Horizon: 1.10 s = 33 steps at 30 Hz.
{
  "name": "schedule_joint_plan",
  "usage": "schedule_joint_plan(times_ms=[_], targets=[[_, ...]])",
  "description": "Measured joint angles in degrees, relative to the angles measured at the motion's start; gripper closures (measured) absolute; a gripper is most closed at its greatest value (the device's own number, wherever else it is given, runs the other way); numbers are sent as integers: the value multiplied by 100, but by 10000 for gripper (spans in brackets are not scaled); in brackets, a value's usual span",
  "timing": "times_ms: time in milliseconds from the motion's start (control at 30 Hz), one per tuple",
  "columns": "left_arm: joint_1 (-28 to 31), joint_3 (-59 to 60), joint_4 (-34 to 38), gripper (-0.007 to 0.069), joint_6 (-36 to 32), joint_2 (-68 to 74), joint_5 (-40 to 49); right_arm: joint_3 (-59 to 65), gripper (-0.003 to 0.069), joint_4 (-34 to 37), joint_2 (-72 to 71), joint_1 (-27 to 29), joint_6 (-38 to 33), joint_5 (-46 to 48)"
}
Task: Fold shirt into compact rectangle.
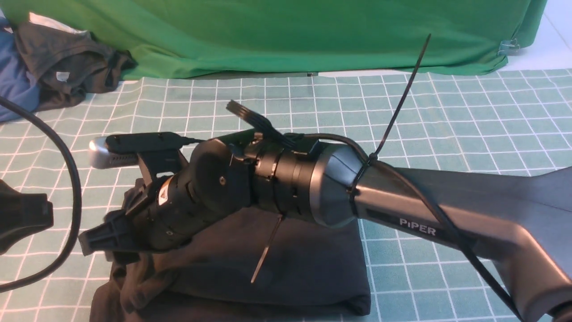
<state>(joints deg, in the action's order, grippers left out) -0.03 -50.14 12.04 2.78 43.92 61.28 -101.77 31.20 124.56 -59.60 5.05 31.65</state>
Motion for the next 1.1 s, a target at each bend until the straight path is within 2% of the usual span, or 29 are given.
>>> schedule_joint_plan(times_ms=[100,233,333,367,400,467,533,667,700,933,1067,1100], targets=[[0,0,-33,617,0,0,24,-48,195,-6,-60,84,-434,356],[0,0,-167,617,0,0,127,-163,237,-604,-312,405,-790,1259],[0,0,-149,617,0,0,125,-218,437,-1562,-742,944,-833,2237],[0,0,-133,617,0,0,125,-218,467,-1609,-795,1015,-833,2296],[0,0,-6,617,-26,36,52,-218,564,-1972,-1006,1316,-833,2802],[0,0,286,617,-167,111,-40,-218,614,-2184,-1224,1682,-873,3284],[0,0,551,617,-358,198,-102,-185,625,-2268,-1383,1874,-905,3514],[0,0,1821,617,-1035,677,-201,430,638,-2353,-2219,2322,-999,3727],[0,0,1955,617,-1095,762,-212,584,638,-2362,-2332,2347,-1006,3743],[-219,0,1872,617,-1324,1800,-567,1982,638,-2347,-3281,2360,-1134,3115],[-1099,0,1649,617,-1303,2691,-1161,2692,638,-2347,-3535,2360,-1117,2477],[-1136,0,1640,617,-1302,2693,-1189,2711,638,-2347,-3535,2360,-1117,2461]])
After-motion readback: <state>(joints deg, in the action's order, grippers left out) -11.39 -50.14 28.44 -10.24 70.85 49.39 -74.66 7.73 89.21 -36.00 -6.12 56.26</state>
